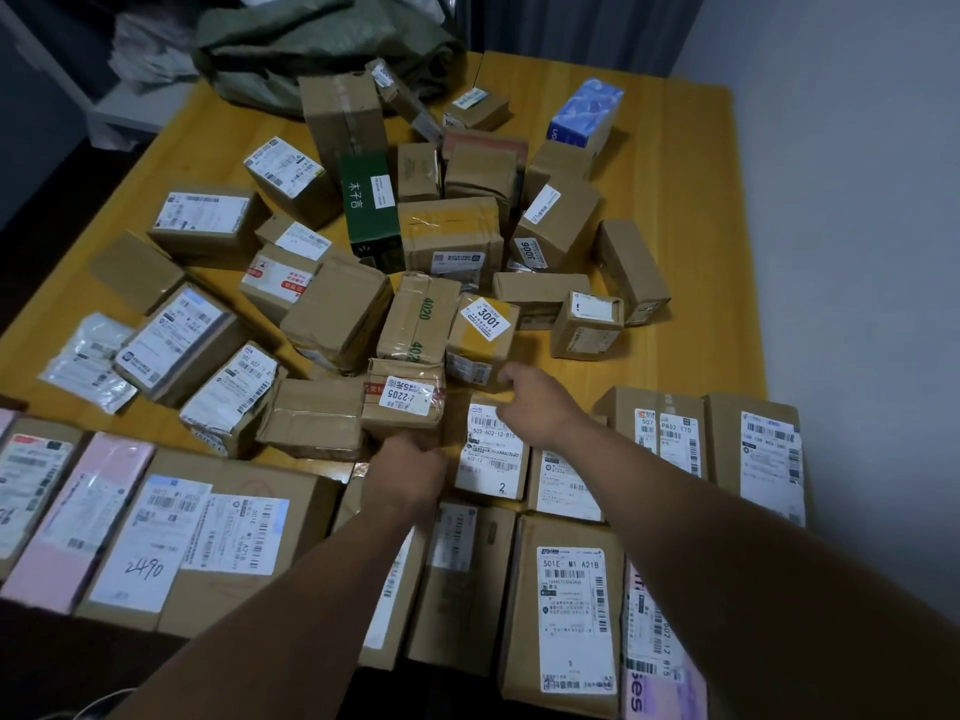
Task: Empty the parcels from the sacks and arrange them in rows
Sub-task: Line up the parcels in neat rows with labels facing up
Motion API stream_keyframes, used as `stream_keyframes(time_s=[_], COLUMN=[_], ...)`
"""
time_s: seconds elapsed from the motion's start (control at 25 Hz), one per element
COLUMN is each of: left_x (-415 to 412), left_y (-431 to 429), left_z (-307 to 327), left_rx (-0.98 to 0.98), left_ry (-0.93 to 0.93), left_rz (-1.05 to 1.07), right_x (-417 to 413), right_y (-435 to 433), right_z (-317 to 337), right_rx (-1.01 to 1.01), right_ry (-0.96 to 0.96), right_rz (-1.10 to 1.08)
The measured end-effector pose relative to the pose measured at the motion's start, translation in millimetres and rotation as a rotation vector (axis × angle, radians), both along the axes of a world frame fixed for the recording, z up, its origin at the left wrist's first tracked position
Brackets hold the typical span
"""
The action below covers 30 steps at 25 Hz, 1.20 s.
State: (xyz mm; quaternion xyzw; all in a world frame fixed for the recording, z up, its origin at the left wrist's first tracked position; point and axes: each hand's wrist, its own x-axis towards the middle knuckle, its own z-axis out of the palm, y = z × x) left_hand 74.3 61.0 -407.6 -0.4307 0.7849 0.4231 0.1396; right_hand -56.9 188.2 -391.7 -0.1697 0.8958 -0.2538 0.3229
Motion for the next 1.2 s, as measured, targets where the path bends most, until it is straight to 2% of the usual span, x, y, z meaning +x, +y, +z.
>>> stream_keyframes(time_s=[0.12, 0.2, 0.28, 0.36, 0.52, 0.72, 0.96, 1.2], left_x=[2.6, 1.5, 0.2, -0.4, 4.9, 7.9, 19.9, 25.1], left_y=[-22.8, -34.5, -48.0, -63.9, -84.4, -94.3, -92.7, -89.6], left_z=[15.4, 24.1, 26.9, 18.6, 5.0, 5.8, 11.1, 39.9], left_rx=[-0.101, -0.106, -0.066, 0.036, 0.306, 0.596, 0.615, 0.657], left_ry=[0.04, 0.128, 0.209, 0.224, 0.197, 0.116, 0.061, 0.048], left_rz=[0.04, 0.161, 0.299, 0.337, 0.296, 0.374, 0.316, 0.291], right_x=[12.7, 23.4, 34.5, 42.0, 58.4, 88.1, 108.5, 127.0], right_y=[-31.1, -47.2, -62.0, -73.8, -79.4, -71.9, -74.5, -80.5], right_z=[8.0, 8.2, 5.9, 3.4, -0.5, 8.2, 24.3, 47.8], right_rx=[-0.021, 0.003, 0.048, 0.099, 0.146, 0.188, 0.108, 0.049], right_ry=[0.059, 0.132, 0.176, 0.209, 0.343, 0.413, 0.316, 0.305], right_rz=[0.089, 0.178, 0.268, 0.288, 0.263, 0.193, 0.03, -0.086])
